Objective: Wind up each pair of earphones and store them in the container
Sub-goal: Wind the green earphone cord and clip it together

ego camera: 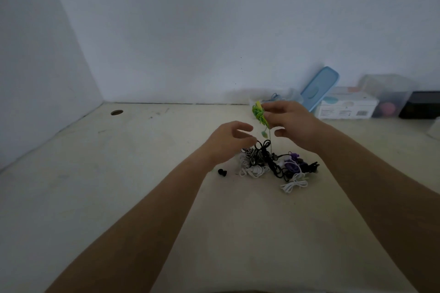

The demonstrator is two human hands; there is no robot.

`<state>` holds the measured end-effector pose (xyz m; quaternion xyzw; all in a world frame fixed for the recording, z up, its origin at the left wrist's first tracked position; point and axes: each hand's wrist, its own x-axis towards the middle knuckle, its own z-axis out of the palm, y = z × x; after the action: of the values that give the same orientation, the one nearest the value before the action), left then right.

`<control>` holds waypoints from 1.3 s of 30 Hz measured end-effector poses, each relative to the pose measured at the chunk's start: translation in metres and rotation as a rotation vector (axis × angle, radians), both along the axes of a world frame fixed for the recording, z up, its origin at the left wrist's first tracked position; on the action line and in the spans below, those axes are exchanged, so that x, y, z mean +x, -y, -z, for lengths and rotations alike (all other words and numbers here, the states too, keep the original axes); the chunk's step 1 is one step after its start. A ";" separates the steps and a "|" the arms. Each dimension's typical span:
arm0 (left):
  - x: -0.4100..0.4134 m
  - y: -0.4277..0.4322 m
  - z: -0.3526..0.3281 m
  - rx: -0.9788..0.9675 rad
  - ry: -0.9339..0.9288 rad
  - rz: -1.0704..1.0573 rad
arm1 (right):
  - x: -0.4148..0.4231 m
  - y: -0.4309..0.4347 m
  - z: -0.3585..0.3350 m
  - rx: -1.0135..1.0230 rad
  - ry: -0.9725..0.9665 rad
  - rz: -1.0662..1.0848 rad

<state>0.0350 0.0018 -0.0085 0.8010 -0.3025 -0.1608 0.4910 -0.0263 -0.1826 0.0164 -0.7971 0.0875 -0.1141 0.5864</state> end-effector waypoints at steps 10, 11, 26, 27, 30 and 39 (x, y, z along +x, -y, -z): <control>-0.014 0.039 0.005 -0.134 -0.037 -0.039 | -0.008 0.018 0.006 0.188 -0.014 -0.087; -0.014 0.041 0.006 -0.151 -0.030 -0.044 | -0.009 0.020 0.006 0.187 -0.025 -0.090; -0.005 0.037 0.016 -0.097 0.000 -0.039 | -0.001 0.020 -0.005 0.561 0.200 0.083; -0.004 0.037 0.016 -0.091 0.005 -0.044 | 0.000 0.019 -0.009 0.569 0.212 0.092; -0.002 0.034 0.015 -0.051 0.023 -0.063 | 0.003 0.014 -0.019 0.579 0.250 0.118; 0.003 0.033 0.020 0.002 0.055 -0.081 | 0.007 0.011 -0.041 0.659 0.305 0.102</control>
<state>0.0379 -0.0313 -0.0282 0.8171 -0.2832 -0.1191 0.4877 -0.0194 -0.1940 0.0571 -0.5338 0.0707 -0.2267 0.8115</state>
